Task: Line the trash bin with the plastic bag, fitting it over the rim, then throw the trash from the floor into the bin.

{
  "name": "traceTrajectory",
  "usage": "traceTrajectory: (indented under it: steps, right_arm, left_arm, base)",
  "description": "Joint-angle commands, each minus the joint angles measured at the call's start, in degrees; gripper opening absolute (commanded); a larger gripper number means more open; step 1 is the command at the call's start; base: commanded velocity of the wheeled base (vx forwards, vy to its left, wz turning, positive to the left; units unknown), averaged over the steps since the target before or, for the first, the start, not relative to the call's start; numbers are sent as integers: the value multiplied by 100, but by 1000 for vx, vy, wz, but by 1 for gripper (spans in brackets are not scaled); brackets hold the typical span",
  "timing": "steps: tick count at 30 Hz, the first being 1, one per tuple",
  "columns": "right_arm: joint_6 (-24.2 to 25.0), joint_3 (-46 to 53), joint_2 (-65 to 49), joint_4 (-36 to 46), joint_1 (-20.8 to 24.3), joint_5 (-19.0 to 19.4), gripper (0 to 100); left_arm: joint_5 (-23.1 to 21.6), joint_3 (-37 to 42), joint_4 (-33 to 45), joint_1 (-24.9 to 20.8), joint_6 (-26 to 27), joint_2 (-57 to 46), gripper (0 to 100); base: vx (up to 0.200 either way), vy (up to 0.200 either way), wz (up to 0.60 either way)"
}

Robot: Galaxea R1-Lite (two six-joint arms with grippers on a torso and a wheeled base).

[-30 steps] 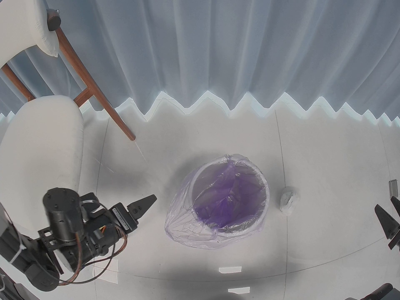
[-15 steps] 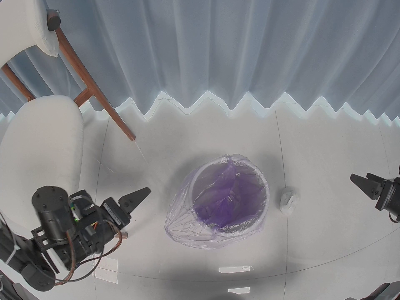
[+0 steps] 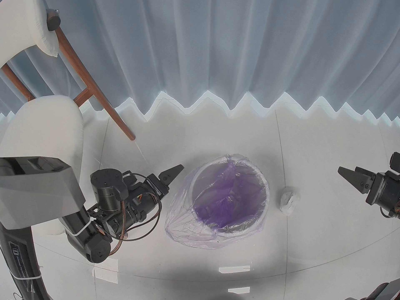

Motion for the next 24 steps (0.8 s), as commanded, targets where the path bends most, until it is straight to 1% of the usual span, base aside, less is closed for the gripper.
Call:
traceTrajectory:
  steps: [1, 4, 5, 8, 11, 14, 18, 24]
  right_arm:
    - [45, 75, -178, -34, 51, -18, 100]
    - [54, 171, -196, -43, 51, -18, 100]
    - [54, 206, -196, -43, 51, -18, 100]
    - [54, 259, -213, -43, 25, -18, 100]
    - [54, 259, -222, -43, -10, -18, 100]
    - [54, 224, -231, -43, -10, -18, 100]
    - [54, 198, -222, -43, -10, -18, 100]
    - [54, 198, -222, -43, -10, -18, 100]
  left_arm:
    - [-223, -282, 5, 121, -26, 441, 100]
    - [-241, -186, 181, 138, -35, 335, 100]
    - [-250, -168, 190, 138, -35, 344, 0]
    - [-302, -247, 163, 182, -62, 379, 0]
    - [-557, -353, 181, 182, -202, 379, 0]
    - [-680, -423, 216, 129, -352, 405, 0]
    - [-698, -546, 216, 85, -483, 660, 0]
    - [-680, -590, 155, 94, -501, 1021, 0]
  base:
    - [0, 0, 0]
    - [0, 0, 0]
    - [0, 0, 0]
    - [0, 0, 0]
    - [0, 0, 0]
    - [0, 0, 0]
    - [0, 0, 0]
    - [0, 0, 0]
